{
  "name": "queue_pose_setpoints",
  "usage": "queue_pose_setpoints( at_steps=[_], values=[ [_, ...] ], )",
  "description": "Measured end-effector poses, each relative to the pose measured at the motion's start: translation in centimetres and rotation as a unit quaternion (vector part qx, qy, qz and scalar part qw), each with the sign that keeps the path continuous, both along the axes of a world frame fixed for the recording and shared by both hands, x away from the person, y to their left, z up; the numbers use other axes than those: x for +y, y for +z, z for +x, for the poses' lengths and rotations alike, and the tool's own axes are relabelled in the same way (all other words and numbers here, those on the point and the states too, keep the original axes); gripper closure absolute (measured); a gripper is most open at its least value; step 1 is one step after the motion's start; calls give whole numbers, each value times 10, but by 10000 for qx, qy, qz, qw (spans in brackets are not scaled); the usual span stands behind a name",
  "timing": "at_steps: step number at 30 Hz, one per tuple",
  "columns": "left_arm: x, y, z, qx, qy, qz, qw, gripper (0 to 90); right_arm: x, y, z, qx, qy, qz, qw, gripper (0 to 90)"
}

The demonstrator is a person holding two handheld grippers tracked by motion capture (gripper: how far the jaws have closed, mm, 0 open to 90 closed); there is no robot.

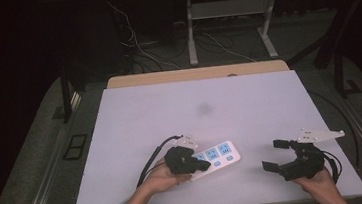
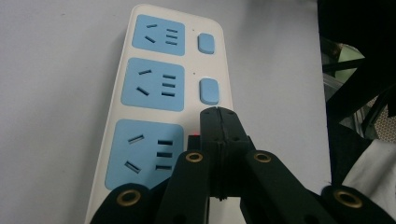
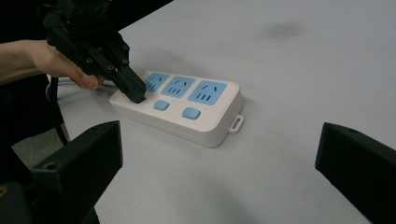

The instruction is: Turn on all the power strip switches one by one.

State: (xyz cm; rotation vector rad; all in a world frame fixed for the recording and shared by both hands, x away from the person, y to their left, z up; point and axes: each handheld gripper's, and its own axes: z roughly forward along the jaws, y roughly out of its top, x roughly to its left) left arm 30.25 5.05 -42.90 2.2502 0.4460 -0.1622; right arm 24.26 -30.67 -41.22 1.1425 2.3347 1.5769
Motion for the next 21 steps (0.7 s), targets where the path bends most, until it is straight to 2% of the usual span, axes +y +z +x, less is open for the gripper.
queue_pose_setpoints(
  at_steps=[5,8,14,21],
  values=[
    [-7,8,-1,-174,-9,318,9993,898,1,-1,1,31,5,-23,10000,5],
    [-13,12,-1,-220,-174,501,9983,898,0,-1,1,11,-8,-3,10000,5],
    [-17,22,0,-234,-307,569,9976,897,-1,0,1,13,-18,21,10000,5],
    [-20,30,4,-257,-286,529,9979,896,-2,0,1,-14,-23,16,10000,5]
  ],
)
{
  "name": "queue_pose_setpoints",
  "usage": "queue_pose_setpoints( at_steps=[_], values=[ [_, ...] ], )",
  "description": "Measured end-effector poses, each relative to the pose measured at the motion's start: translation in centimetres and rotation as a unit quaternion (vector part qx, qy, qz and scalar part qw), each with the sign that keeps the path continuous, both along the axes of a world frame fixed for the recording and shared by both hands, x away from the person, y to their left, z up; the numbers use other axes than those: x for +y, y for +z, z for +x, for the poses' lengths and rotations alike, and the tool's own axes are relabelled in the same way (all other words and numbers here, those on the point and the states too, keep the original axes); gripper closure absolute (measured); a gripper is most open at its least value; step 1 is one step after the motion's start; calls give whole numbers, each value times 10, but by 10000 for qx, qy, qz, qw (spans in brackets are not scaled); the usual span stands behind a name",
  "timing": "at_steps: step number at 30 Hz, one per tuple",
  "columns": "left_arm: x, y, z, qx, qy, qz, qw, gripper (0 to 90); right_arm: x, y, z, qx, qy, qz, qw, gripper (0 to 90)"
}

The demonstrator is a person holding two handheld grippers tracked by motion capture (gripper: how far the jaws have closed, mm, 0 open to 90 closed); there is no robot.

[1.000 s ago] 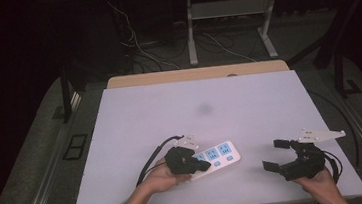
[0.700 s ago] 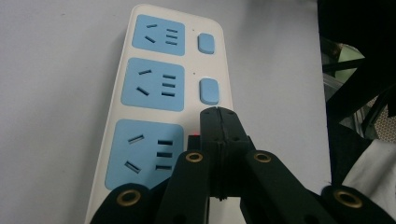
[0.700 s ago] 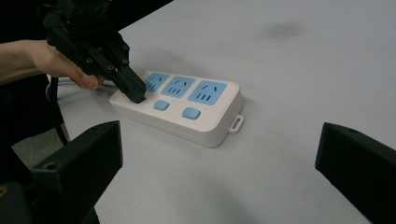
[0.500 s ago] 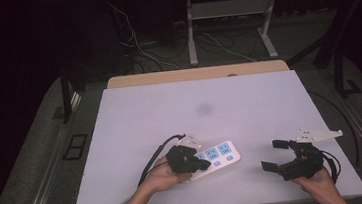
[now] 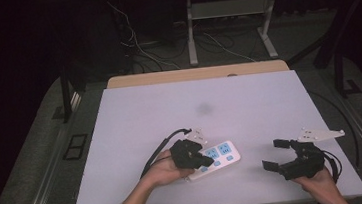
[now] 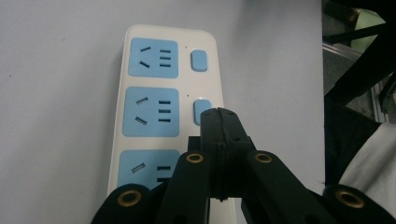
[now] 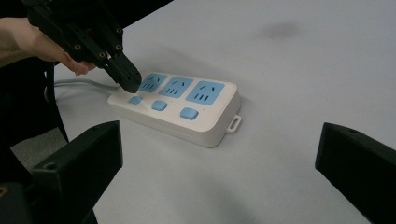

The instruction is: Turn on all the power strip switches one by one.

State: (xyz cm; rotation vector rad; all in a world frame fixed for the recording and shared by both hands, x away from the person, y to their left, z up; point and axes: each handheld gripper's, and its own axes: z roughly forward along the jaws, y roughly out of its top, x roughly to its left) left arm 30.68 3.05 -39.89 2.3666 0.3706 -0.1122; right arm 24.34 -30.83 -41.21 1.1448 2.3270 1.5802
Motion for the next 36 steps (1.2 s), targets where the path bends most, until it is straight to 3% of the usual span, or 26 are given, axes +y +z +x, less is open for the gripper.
queue_pose_setpoints(
  at_steps=[11,20,36],
  values=[
    [-11,10,9,-69,-46,27,10000,895,-1,0,0,-6,-8,-1,10000,5],
    [-16,3,17,67,107,29,9999,894,0,0,0,-6,1,-7,10000,5],
    [-27,-6,15,43,-112,190,9997,893,0,0,0,4,17,-24,10000,5]
  ],
)
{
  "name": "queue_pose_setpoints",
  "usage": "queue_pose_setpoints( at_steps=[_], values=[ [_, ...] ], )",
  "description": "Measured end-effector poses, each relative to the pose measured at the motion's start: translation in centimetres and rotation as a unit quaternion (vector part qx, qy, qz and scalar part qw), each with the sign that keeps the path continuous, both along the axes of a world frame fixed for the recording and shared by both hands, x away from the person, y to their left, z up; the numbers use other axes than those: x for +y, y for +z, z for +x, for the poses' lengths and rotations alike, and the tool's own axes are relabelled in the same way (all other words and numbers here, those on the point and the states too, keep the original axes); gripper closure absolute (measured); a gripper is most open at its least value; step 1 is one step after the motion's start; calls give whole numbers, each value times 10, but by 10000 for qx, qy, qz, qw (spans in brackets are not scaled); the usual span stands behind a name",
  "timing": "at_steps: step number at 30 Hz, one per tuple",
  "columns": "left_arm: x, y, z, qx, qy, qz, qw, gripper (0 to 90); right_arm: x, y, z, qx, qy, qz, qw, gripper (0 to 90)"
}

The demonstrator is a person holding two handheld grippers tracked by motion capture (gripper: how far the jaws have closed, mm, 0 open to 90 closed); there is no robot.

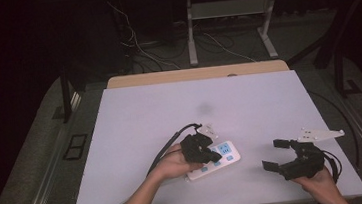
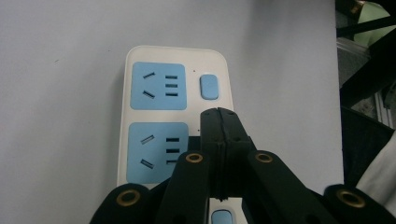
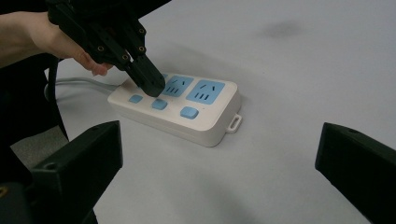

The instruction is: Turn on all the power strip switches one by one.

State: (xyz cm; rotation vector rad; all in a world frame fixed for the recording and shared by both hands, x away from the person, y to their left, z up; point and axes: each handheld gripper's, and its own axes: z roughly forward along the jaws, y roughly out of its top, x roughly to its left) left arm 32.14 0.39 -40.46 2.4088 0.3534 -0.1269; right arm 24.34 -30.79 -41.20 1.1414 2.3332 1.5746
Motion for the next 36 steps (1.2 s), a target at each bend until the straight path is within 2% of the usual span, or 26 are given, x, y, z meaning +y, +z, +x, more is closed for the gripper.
queue_pose_setpoints(
  at_steps=[16,21,29,32,33,36],
  values=[
    [-2,-6,0,31,-13,30,10000,892,0,0,0,4,5,-10,10000,5],
    [-1,-6,1,94,22,10,10000,892,0,0,0,3,2,-9,10000,5],
    [-2,-7,0,61,35,11,10000,893,0,0,0,16,-3,-28,10000,5],
    [-5,-9,-4,113,-65,-25,9999,894,0,0,0,23,-9,-26,10000,6],
    [-6,-9,-5,44,-107,5,9999,895,0,0,0,22,-14,-40,10000,5],
    [-7,-9,-5,42,-91,2,9999,895,0,-1,0,32,-34,-81,10000,5]
  ],
)
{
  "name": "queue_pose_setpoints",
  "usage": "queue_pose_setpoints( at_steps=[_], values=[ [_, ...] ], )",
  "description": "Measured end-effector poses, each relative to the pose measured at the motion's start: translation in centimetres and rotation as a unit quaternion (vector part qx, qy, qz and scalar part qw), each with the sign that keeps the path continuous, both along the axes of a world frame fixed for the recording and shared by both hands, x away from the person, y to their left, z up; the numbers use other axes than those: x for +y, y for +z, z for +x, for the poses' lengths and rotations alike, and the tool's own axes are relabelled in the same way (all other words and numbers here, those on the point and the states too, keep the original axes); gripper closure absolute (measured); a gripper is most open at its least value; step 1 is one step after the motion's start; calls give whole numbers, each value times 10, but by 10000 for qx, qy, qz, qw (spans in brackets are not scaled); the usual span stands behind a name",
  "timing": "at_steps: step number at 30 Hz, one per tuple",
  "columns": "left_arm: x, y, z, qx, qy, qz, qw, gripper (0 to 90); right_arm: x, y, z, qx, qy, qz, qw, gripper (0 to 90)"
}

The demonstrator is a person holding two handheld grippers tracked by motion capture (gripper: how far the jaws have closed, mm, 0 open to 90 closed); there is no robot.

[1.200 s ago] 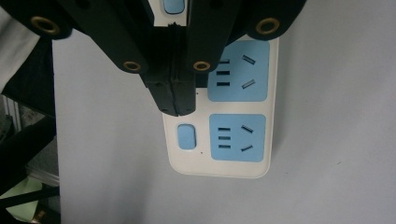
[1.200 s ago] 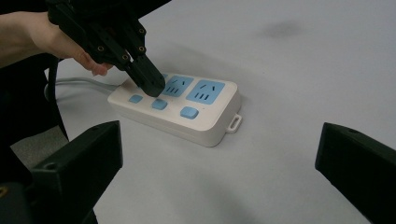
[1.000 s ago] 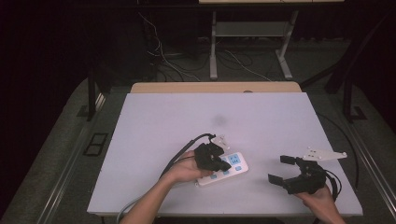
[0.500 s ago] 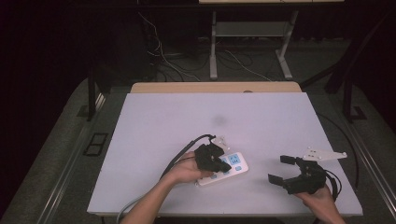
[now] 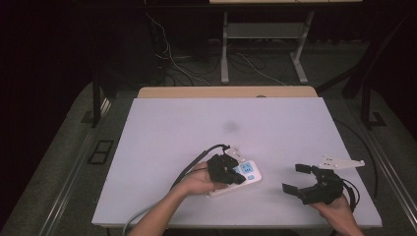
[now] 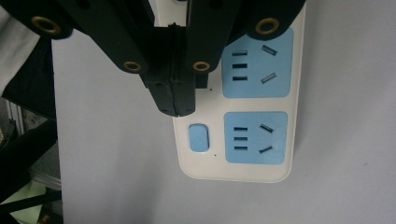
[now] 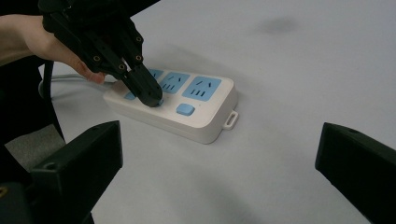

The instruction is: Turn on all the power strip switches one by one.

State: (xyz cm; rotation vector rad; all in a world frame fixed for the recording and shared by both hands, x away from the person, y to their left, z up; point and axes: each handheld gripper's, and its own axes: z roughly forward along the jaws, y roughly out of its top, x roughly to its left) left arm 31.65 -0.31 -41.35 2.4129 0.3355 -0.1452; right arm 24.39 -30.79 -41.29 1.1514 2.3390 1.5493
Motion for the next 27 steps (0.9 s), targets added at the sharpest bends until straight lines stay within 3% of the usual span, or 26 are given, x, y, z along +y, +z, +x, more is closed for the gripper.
queue_pose_setpoints(
  at_steps=[16,20,24,27],
  values=[
    [5,-5,7,269,75,-158,9995,898,-1,1,-1,-21,23,41,10000,5],
    [2,-6,6,180,57,-128,9997,900,-1,1,-1,-31,25,46,10000,5],
    [3,-7,9,336,84,-167,9993,899,-1,2,-2,-38,15,60,10000,5],
    [3,-6,9,315,87,-151,9994,899,-1,1,-1,-33,16,51,10000,5]
  ],
)
